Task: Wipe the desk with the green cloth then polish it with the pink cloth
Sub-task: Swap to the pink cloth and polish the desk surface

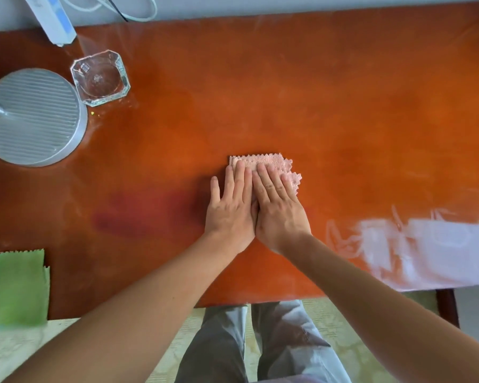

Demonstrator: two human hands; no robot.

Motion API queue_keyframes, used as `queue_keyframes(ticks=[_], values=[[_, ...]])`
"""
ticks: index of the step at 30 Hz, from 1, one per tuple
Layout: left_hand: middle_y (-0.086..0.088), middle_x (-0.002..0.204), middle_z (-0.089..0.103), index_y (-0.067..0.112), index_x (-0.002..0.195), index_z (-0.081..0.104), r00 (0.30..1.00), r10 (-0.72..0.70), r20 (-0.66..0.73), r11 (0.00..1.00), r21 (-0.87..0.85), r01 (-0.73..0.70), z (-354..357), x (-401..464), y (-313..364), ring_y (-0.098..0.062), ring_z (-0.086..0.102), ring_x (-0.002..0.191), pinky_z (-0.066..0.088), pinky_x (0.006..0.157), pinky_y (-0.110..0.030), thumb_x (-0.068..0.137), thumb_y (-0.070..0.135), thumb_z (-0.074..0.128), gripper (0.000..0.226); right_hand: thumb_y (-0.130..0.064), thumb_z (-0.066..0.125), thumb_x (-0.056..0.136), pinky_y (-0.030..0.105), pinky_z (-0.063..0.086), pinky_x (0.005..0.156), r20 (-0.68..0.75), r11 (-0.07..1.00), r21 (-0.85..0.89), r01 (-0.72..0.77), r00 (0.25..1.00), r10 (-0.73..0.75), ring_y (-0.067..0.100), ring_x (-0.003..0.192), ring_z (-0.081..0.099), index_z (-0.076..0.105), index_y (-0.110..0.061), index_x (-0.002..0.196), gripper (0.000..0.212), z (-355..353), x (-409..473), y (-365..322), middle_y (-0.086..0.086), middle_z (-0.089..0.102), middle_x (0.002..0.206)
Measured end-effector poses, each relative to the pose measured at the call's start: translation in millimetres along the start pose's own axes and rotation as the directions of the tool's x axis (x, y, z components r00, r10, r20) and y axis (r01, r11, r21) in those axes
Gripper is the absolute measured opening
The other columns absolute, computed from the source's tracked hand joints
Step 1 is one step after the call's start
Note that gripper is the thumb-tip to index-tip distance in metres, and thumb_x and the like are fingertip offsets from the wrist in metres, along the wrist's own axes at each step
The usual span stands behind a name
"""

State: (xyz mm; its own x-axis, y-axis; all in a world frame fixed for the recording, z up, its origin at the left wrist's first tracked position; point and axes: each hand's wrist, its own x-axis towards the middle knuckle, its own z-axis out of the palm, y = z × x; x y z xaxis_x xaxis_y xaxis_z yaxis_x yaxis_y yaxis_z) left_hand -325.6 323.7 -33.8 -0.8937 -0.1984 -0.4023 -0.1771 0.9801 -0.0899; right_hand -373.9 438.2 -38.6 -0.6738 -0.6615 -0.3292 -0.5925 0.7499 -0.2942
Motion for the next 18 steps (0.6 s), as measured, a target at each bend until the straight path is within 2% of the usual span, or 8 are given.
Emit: queue_keyframes(ticks=[8,13,18], values=[[-0.017,0.166,-0.021,0.005,0.154,-0.025,0.999,-0.045,0.009,0.999,0.022,0.045,-54.7,117.9,-22.4,-0.033,-0.01,0.156,0.006,0.124,-0.055,0.107,0.044,0.006,0.068,-0.039,-0.002,0.1,0.041,-0.006,0.127,-0.001,0.996,-0.055,0.069,0.998,-0.069,0.019,0.154,-0.02,-0.011,-0.014,0.16,0.066,-56.3,116.7,44.5,0.004,-0.015,0.169],[-0.016,0.169,-0.012,0.006,0.159,-0.014,0.997,-0.069,-0.028,0.997,0.03,0.07,-93.5,194.9,-36.3,-0.033,0.0,0.156,0.014,0.123,-0.053,0.108,0.047,0.009,0.069,-0.039,0.005,0.104,0.04,-0.009,0.127,-0.021,0.983,-0.123,0.138,0.99,-0.142,0.017,0.154,-0.019,-0.01,-0.015,0.16,0.063,-95.9,199.6,76.1,0.003,-0.012,0.169],[-0.015,0.168,-0.014,0.005,0.159,-0.015,0.994,-0.107,-0.031,0.994,0.025,0.108,-117.5,257.4,-43.8,-0.031,-0.002,0.156,0.014,0.123,-0.052,0.108,0.047,0.013,0.072,-0.039,0.008,0.105,0.04,-0.008,0.127,-0.035,0.979,-0.131,0.159,0.986,-0.165,0.018,0.155,-0.016,-0.006,-0.015,0.162,0.063,-124.7,259.1,98.8,0.003,-0.01,0.17]])
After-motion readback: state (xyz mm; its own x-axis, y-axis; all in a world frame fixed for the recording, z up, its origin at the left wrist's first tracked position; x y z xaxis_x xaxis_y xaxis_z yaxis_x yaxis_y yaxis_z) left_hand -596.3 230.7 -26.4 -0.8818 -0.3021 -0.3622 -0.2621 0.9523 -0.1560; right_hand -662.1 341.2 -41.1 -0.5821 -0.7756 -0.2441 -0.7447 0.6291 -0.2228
